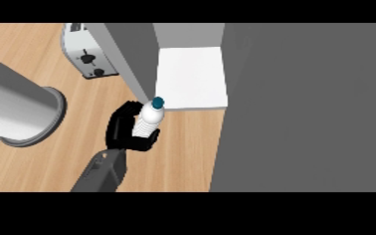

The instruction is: Pick up the bottled water, place it into the cabinet and close the cabinet

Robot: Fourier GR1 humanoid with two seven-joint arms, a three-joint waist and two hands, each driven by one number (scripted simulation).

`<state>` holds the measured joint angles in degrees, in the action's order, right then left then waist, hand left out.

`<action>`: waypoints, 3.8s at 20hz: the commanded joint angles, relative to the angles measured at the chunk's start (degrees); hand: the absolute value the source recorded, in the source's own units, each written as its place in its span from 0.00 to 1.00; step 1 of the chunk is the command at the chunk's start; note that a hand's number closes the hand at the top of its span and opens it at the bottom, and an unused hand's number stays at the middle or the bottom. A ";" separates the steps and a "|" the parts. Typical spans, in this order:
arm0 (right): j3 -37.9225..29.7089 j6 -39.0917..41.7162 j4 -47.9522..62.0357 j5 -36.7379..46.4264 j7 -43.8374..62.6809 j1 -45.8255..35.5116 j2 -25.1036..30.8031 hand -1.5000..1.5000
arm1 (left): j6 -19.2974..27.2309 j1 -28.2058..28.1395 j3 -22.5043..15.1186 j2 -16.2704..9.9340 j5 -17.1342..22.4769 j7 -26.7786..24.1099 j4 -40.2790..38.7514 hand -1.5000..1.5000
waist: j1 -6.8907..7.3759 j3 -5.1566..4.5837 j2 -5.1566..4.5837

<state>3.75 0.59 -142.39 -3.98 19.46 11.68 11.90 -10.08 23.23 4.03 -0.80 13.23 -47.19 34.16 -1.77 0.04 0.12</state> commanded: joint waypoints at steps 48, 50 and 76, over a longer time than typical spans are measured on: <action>-31.80 19.06 17.82 -36.27 -7.15 -3.03 8.91 0.00 | 46.42 19.90 -27.64 0.30 20.50 20.58 5.56 1.00 | -5.60 -0.01 -1.58; -31.76 20.25 17.97 -35.98 -7.30 -2.72 9.35 0.00 | 45.88 24.37 -25.91 0.67 20.95 21.28 -0.16 1.00 | -5.30 -0.07 -1.92; -36.05 23.37 17.84 -40.90 -8.09 -1.17 9.73 0.00 | 34.02 39.96 -11.76 -0.33 27.27 9.83 -24.93 0.00 | -6.92 -0.19 -2.98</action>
<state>-31.90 23.79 -123.23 -44.27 11.45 9.62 22.19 24.10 61.47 -8.56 -0.61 40.46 -36.69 11.26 -8.27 -0.13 -3.05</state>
